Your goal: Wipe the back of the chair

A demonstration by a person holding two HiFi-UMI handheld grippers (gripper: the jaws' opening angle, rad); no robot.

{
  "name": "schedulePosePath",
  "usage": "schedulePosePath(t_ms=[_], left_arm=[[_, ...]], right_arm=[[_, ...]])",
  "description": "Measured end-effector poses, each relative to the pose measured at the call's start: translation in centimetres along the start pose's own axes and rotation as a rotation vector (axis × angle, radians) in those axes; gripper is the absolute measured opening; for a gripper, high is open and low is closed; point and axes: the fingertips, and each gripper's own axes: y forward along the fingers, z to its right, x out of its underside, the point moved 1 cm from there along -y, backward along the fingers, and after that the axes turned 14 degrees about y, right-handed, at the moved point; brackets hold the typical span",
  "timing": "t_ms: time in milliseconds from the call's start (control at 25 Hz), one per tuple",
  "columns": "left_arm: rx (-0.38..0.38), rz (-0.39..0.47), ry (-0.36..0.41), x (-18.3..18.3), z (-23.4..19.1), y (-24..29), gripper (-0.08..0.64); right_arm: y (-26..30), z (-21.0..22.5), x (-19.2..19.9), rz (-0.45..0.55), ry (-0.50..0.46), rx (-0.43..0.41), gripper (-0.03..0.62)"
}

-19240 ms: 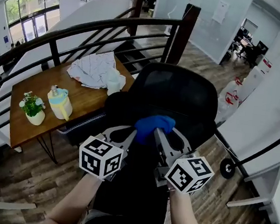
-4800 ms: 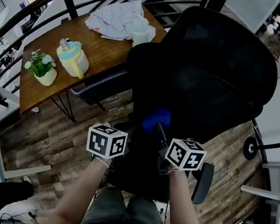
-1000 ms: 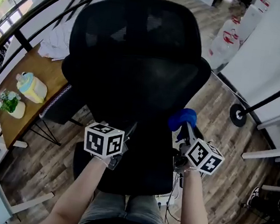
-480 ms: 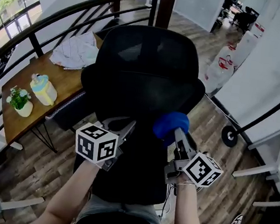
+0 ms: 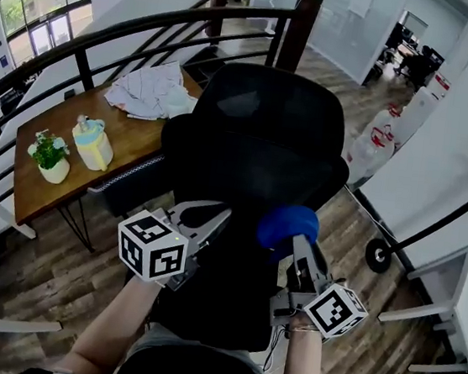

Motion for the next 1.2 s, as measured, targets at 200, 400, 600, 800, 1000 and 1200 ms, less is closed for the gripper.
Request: schedulePosePath(t_ms=[200, 400, 600, 800, 1000, 1200], left_arm=[[-0.059, -0.121, -0.031, 2.4, -0.3, -0.5, 0.028], [-0.048, -0.175, -0.043, 4.1, 0.6, -0.7, 0.028], [-0.021, -0.164, -0.079, 4.7, 1.8, -0.8, 0.028], [-0.016, -0.156, -0.094, 4.6, 1.7, -1.0, 0.028], [-0.010, -0.156, -0.100, 4.8, 1.8, -0.9, 0.028], [0.013, -0.183, -0.109, 5.4, 1.9, -0.6, 0.028]], right_arm=[[-0.1, -0.5, 2.2, -0.058, -0.043, -0.001, 0.091], [-0.1, -1.0, 4.2, -0.102, -0.090, 0.006, 0.089], [-0.5, -0.8, 5.0, -0.111, -0.077, 0.020, 0.087], [-0.6, -0.8, 4.8, -0.107, -0.073, 0.020, 0.086], [-0.8, -0.5, 4.7, -0.107, -0.073, 0.031, 0.083], [-0.4, -0.4, 4.6, -0.122, -0.067, 0.034, 0.083]])
